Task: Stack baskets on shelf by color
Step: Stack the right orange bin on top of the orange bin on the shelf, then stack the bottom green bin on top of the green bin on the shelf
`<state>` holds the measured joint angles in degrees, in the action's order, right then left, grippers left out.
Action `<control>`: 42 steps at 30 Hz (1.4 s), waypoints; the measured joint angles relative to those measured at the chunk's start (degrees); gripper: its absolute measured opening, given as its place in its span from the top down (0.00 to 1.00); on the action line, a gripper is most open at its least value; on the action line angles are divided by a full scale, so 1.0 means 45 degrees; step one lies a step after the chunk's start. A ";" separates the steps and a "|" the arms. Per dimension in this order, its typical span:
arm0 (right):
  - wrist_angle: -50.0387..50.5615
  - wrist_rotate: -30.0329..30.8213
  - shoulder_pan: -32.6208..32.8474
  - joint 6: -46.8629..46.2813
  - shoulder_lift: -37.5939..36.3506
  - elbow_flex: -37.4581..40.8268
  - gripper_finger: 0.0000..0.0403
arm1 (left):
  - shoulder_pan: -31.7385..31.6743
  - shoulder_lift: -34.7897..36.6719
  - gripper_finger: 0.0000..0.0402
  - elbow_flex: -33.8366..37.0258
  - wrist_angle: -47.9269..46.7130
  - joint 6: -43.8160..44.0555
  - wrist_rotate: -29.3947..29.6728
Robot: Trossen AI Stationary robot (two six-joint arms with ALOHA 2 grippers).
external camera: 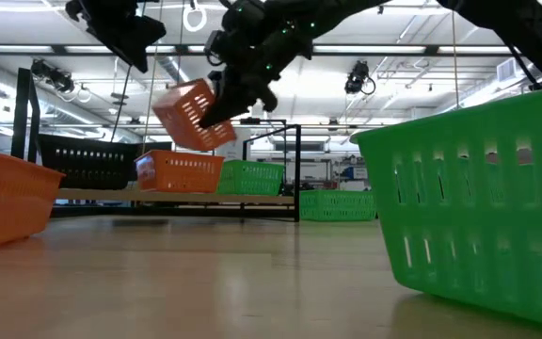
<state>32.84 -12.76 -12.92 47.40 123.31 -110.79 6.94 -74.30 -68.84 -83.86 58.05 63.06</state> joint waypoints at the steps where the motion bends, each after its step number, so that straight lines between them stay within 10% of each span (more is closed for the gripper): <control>1: -0.0083 0.0144 0.0015 0.0009 0.0099 -0.0108 0.98 | 0.0006 0.0003 0.57 0.0016 -0.0001 -0.0063 -0.0021; 42: -0.0231 0.0129 0.0179 -0.0817 0.0272 -0.0159 0.73 | -0.0661 0.0359 0.57 0.1005 0.1644 -0.2187 -0.0405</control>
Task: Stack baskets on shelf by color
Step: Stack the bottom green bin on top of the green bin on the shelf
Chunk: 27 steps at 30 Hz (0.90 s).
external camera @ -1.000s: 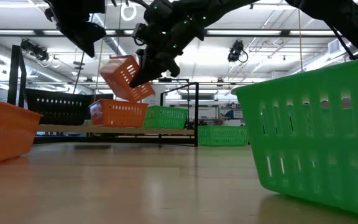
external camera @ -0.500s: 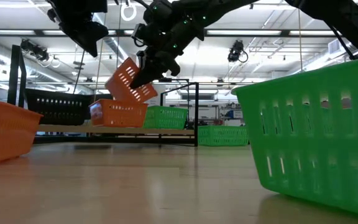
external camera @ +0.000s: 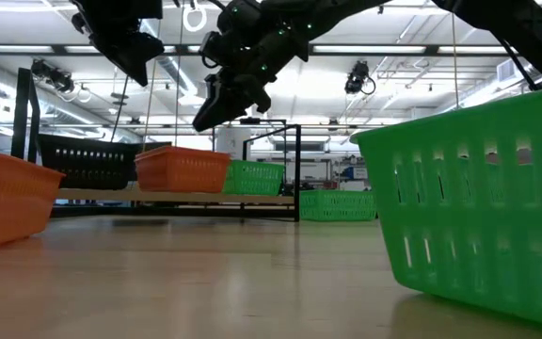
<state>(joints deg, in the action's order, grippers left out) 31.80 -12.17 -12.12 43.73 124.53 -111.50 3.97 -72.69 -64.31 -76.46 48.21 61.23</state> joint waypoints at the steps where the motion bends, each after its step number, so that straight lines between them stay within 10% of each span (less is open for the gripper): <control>1: 0.0081 0.0085 0.0008 -0.0012 -0.0053 0.0000 0.73 | 0.0000 0.0000 0.57 0.0000 0.0015 0.0000 -0.0005; 12: 0.5350 0.0839 0.0237 -0.2823 -0.2316 0.0000 0.72 | 0.0000 0.0000 0.57 0.0164 0.3817 -0.3131 -0.1210; 20: 1.0392 0.1373 0.0303 -0.5387 -0.3542 0.0000 0.72 | -0.0539 -0.0015 0.57 0.2030 1.1482 -0.9142 -0.7966; 27: 1.0873 0.1179 -0.0569 -0.6725 -0.5223 0.1250 0.72 | -0.2084 -0.0062 0.57 0.3193 1.4260 -0.9732 -1.1218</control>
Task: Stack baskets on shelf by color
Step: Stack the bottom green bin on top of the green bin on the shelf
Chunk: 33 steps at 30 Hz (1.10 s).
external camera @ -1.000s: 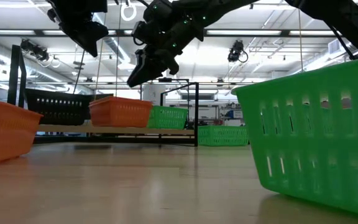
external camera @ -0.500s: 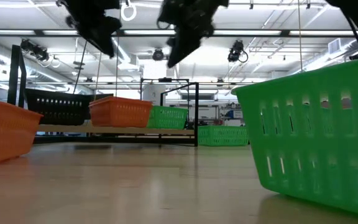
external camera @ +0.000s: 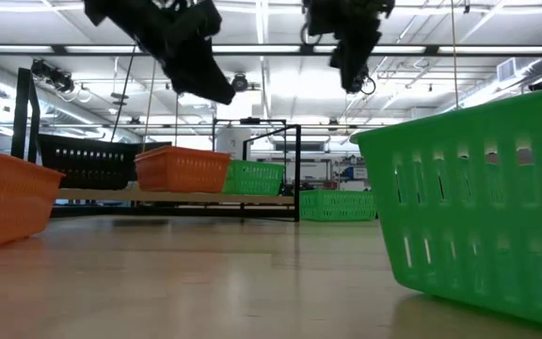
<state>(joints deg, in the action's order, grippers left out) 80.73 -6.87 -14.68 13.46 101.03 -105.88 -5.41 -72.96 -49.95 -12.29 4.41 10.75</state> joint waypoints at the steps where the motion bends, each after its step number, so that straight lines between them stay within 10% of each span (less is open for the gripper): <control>1: -0.0012 0.0021 -0.0126 -0.0306 -0.0324 0.0358 0.72 | -0.0164 -0.0051 0.57 0.0061 0.0067 0.0206 -0.0208; 11: -0.1065 0.0188 0.0103 -0.3558 -0.4059 0.5378 0.72 | 0.0507 -0.0502 0.57 -0.0365 0.1346 0.0321 -0.0376; 22: -0.7370 0.0326 0.2287 -0.3563 -0.6603 0.8117 0.72 | 0.4353 -0.0492 0.57 -0.2992 -0.6806 0.5859 -0.0201; 33: -0.7881 0.0290 0.4903 -0.4459 -0.6637 1.0251 0.72 | 0.8193 -0.1251 0.57 -0.3198 -0.7169 0.9378 0.0506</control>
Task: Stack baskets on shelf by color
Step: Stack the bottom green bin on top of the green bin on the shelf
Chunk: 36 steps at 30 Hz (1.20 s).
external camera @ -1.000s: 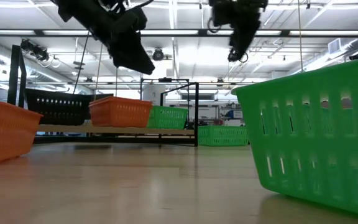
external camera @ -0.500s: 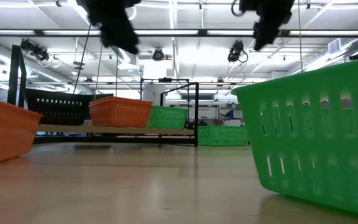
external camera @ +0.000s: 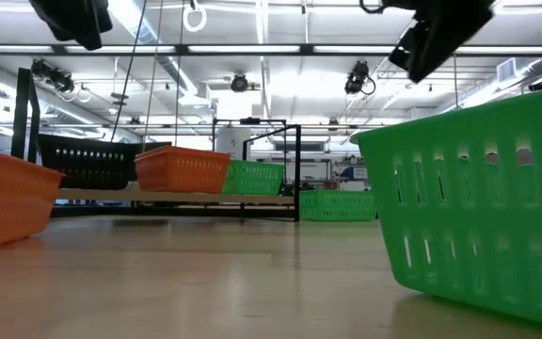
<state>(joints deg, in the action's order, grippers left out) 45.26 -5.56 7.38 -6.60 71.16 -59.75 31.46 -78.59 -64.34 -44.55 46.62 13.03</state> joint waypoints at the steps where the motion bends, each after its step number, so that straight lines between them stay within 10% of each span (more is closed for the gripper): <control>1: -0.0002 0.0049 0.0312 -0.0349 0.0013 0.0042 0.72 | 0.0163 -0.0229 0.57 0.0001 0.0227 -0.0303 0.0063; 12: 0.0793 0.2297 0.2074 -0.3432 -0.0711 -0.0019 0.72 | 0.0564 -0.3976 0.57 -0.0575 0.5917 -0.6898 0.0074; 24: 0.1108 0.2834 0.3453 -0.5218 -0.1055 -0.0024 0.72 | 0.0307 -0.7586 0.57 -0.5021 0.5015 -1.2616 -0.0223; 36: 0.0897 0.3752 0.3874 -0.6209 -0.1051 -0.0029 0.72 | -0.0396 -0.8412 0.58 -0.5464 0.5505 -1.5407 -0.1947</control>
<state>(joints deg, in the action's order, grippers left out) 49.30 11.32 24.82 -34.54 66.43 -59.88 29.68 -116.44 -88.92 -19.78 -22.71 4.27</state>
